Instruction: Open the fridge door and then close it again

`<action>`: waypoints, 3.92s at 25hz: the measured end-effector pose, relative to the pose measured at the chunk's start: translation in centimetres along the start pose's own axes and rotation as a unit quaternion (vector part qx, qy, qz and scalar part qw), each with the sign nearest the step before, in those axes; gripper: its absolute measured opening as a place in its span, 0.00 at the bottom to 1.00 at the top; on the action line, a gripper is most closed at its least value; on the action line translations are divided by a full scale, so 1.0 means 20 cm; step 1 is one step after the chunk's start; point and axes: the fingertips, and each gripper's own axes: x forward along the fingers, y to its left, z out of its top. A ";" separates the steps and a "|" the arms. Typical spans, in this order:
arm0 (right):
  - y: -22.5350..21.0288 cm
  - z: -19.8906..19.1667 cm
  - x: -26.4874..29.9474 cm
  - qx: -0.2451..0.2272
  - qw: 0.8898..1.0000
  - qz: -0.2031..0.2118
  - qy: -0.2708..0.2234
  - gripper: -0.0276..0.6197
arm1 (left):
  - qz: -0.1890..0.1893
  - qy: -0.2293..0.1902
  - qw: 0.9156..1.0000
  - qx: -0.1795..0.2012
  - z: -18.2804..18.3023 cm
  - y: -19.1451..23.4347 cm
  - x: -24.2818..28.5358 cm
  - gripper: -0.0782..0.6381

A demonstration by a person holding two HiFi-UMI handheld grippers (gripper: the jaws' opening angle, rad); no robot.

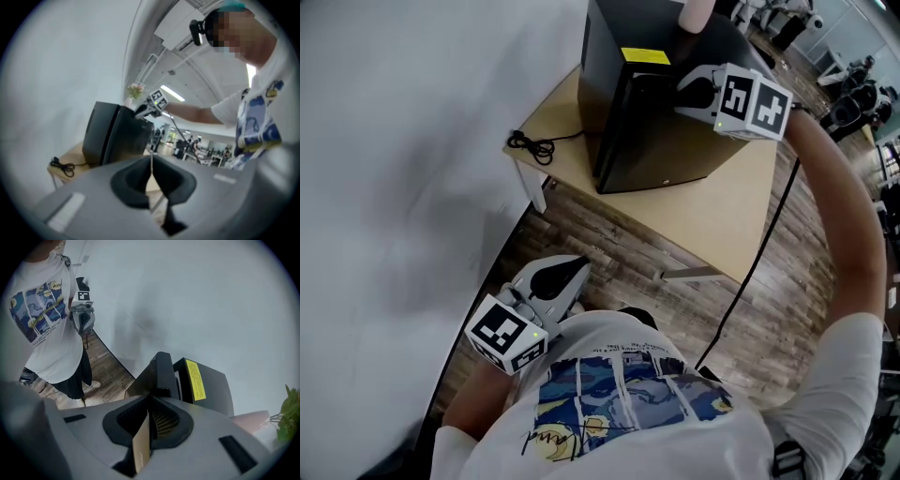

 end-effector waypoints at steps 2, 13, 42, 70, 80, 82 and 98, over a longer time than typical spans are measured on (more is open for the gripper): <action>-0.03 -0.01 0.02 0.008 1.000 -0.004 0.002 0.10 | 0.000 0.000 1.000 -0.001 0.00 0.01 0.00 0.13; -0.08 0.00 0.03 0.027 1.000 -0.011 0.010 0.10 | -0.005 0.001 1.000 -0.008 -0.01 0.06 -0.04 0.13; 0.04 -0.05 -0.10 0.071 0.988 -0.119 -0.064 0.19 | -0.016 0.004 1.000 0.008 -0.01 -0.06 0.01 0.13; 1.40 -0.47 -0.30 0.443 0.823 -0.140 -0.327 0.08 | 0.013 0.034 0.999 0.038 -0.08 -0.55 0.64 0.13; 1.67 -0.65 -0.50 0.427 0.825 -0.117 -0.351 0.07 | 0.051 0.034 0.998 0.027 -0.17 -0.85 0.79 0.13; 1.72 -0.68 -0.52 0.427 0.824 -0.112 -0.354 0.07 | 0.057 0.032 0.998 0.025 -0.19 -0.91 0.80 0.12; 1.99 -0.82 -0.64 0.424 0.818 -0.094 -0.377 0.07 | 0.104 0.027 0.994 0.009 -0.37 -1.20 0.82 0.12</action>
